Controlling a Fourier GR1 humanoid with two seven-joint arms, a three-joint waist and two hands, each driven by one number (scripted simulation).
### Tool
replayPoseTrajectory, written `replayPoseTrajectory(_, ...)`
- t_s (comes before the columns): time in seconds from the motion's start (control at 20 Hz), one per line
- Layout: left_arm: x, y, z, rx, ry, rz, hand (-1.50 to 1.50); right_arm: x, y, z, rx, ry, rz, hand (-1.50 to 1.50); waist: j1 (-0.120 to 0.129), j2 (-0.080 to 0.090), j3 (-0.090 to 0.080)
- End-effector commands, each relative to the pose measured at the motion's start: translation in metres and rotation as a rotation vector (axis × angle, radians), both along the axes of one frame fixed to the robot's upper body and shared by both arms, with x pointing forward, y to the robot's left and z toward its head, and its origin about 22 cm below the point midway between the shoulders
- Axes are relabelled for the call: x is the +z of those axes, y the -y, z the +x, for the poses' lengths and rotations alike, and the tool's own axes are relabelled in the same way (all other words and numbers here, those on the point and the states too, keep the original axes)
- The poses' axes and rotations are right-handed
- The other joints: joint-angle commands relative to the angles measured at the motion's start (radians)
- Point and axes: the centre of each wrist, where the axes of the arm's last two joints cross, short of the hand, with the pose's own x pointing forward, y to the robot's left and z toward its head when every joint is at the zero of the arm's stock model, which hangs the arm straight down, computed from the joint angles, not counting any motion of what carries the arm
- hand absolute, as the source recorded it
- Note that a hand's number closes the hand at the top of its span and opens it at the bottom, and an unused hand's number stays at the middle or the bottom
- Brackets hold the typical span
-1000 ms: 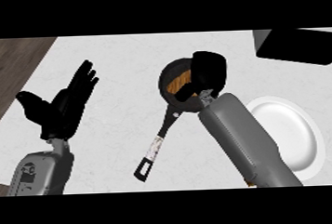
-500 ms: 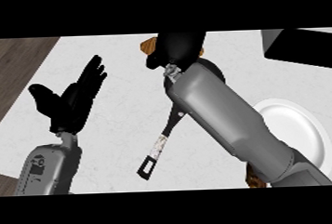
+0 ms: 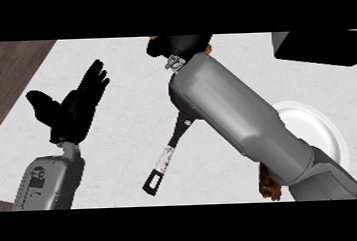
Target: Pick the croissant from the plate and place it in the pan
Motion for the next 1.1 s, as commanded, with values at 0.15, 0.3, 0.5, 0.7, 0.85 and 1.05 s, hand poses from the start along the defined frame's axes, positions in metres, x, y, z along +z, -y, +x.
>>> replayPoseTrajectory(0.15, -0.003, -0.006, 0.002, 0.055, -0.009, -0.006, 0.0, -0.023, -0.002, 0.001, -0.176, 0.073, 0.158, 1.5, -0.071, -0.005, 0.003)
replayPoseTrajectory(0.3, -0.001, -0.029, -0.01, 0.09, -0.001, 0.012, 0.0, -0.045, 0.007, 0.001, -0.178, 0.064, 0.185, 1.5, -0.08, -0.013, 0.005)
replayPoseTrajectory(0.5, -0.005, -0.035, -0.013, 0.092, -0.018, -0.007, 0.0, -0.065, 0.015, 0.003, -0.129, 0.074, 0.201, 1.5, -0.1, -0.012, 0.005)
replayPoseTrajectory(0.7, -0.013, -0.03, -0.011, 0.109, -0.008, 0.0, 0.0, -0.118, 0.043, 0.006, -0.068, 0.045, 0.234, 1.5, -0.11, 0.0, 0.006)
replayPoseTrajectory(0.85, -0.015, -0.03, -0.014, 0.1, 0.003, 0.007, 0.0, -0.126, 0.046, 0.008, -0.064, 0.035, 0.253, 1.5, -0.097, 0.0, 0.005)
replayPoseTrajectory(1.05, -0.004, -0.026, -0.008, 0.092, 0.003, -0.001, 0.0, -0.156, 0.064, 0.013, -0.113, -0.025, 0.227, 1.5, -0.092, 0.004, 0.006)
